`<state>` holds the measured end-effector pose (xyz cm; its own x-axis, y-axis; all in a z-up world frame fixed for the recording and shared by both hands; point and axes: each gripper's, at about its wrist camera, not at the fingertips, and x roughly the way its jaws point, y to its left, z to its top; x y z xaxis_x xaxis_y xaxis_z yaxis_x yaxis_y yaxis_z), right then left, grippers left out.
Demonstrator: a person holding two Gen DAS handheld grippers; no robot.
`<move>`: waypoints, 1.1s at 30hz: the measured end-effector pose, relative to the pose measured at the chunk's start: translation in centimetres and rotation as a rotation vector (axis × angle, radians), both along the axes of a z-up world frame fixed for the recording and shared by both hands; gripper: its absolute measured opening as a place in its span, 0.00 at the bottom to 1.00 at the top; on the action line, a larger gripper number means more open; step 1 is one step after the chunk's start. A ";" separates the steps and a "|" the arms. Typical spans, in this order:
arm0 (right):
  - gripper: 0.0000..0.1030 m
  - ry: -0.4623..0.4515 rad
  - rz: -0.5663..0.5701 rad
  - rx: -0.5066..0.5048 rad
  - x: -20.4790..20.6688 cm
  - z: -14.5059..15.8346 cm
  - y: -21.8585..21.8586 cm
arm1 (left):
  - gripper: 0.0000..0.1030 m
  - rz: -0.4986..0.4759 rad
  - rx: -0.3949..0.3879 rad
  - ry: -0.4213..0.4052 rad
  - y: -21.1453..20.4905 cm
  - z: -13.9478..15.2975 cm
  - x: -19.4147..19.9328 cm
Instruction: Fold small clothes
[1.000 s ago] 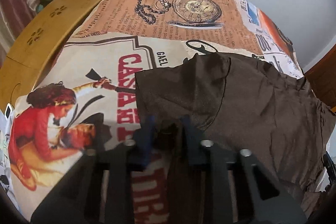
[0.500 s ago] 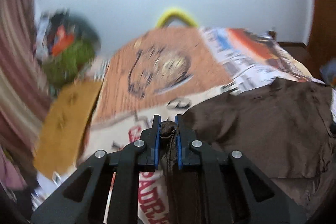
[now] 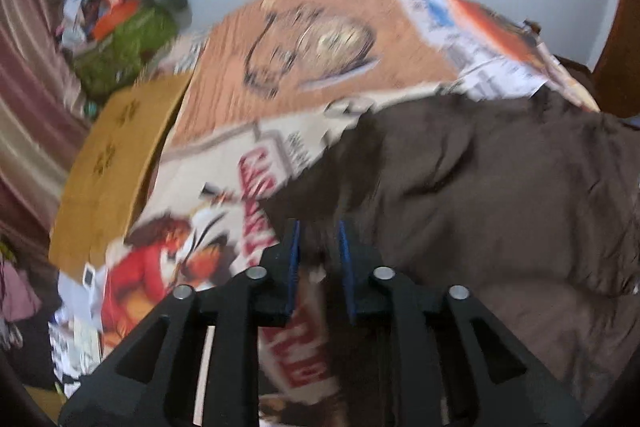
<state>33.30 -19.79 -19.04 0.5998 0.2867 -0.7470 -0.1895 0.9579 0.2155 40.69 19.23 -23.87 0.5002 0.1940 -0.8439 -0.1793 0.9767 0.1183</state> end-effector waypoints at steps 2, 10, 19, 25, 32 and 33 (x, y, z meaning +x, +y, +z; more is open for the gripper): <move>0.06 -0.004 -0.001 0.008 0.0 0.4 -0.2 | 0.45 0.028 -0.021 -0.010 1.6 -0.3 -0.9; 0.08 -0.026 0.041 0.028 0.8 1.8 1.4 | 0.61 0.109 -0.119 -0.041 7.2 0.4 1.7; 0.28 0.023 0.058 0.034 1.0 0.4 3.3 | 0.61 0.181 -0.376 0.142 11.4 -7.0 7.8; 0.34 0.033 0.047 0.039 1.2 -0.1 3.0 | 0.50 0.148 -0.324 0.150 10.1 -8.7 8.9; 0.34 0.040 0.021 0.068 1.1 -0.3 2.2 | 0.04 0.083 -0.276 0.134 7.9 -7.6 9.3; 0.34 0.035 0.019 0.064 1.0 -0.2 2.1 | 0.04 0.081 -0.269 0.127 7.8 -7.2 9.3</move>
